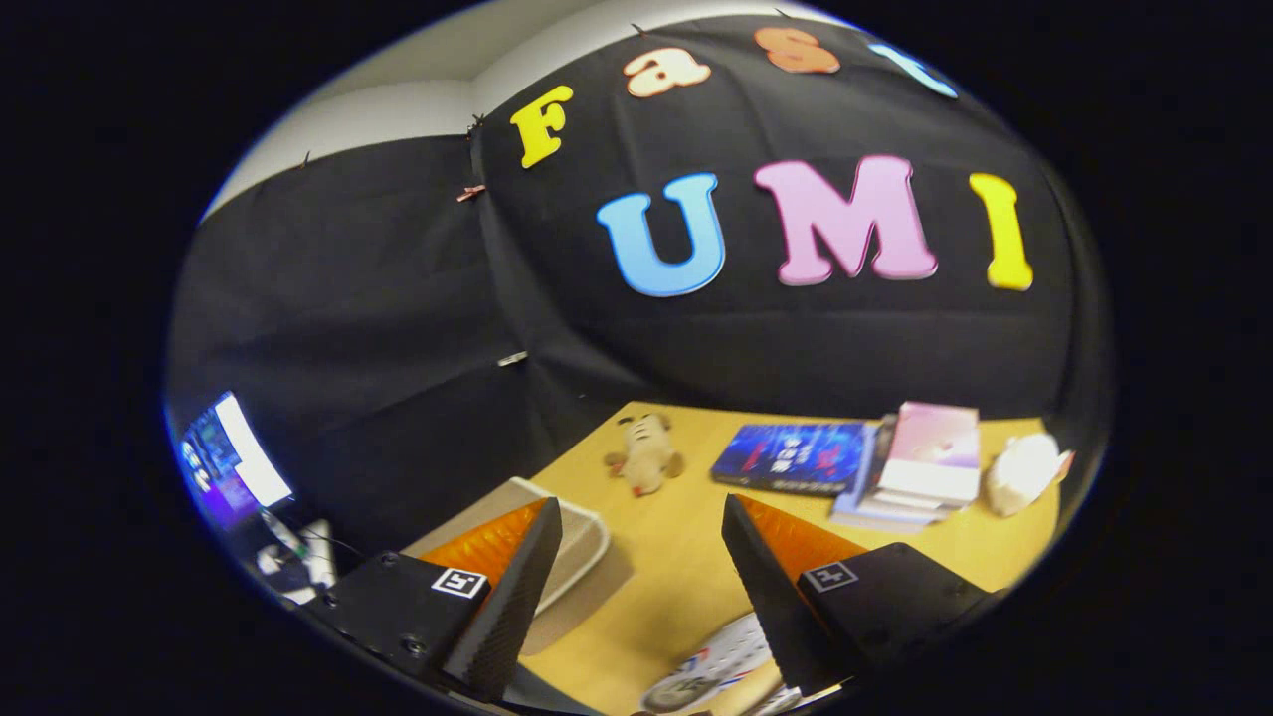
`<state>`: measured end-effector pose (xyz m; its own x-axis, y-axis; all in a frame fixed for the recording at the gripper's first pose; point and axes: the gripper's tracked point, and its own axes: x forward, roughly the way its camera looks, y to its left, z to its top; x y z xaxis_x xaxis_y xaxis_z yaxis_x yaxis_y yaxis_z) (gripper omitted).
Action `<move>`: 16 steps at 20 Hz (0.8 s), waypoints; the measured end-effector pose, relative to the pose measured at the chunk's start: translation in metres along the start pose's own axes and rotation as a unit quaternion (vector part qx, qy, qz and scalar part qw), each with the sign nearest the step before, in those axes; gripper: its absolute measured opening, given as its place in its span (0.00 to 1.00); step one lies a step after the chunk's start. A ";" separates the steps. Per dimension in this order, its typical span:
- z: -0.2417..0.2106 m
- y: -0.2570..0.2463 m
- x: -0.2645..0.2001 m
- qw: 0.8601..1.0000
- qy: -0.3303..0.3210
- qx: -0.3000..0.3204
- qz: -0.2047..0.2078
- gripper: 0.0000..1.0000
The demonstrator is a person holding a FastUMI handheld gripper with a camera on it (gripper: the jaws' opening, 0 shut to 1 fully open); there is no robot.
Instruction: Open the storage box then place both shoes into the box .Put the left shoe in first, then the right shoe, with the right side of both shoes facing outward in a uniform manner.
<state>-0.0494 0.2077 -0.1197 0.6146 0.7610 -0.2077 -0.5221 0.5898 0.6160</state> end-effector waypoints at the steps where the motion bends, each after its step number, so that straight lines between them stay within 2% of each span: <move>1: -0.009 0.008 0.008 0.999 0.012 0.034 0.028 0.99; 5: -0.060 0.020 0.039 0.982 0.075 0.141 0.102 0.98; 10: -0.135 0.044 0.071 0.945 0.167 0.211 0.184 0.98; 12: -0.151 0.049 0.080 0.925 0.184 0.249 0.220 0.98; 16: -0.181 0.045 0.096 0.874 0.206 0.354 0.262 0.98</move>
<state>-0.1212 0.3569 -0.2496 0.0589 0.9952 0.0780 -0.0818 -0.0731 0.9940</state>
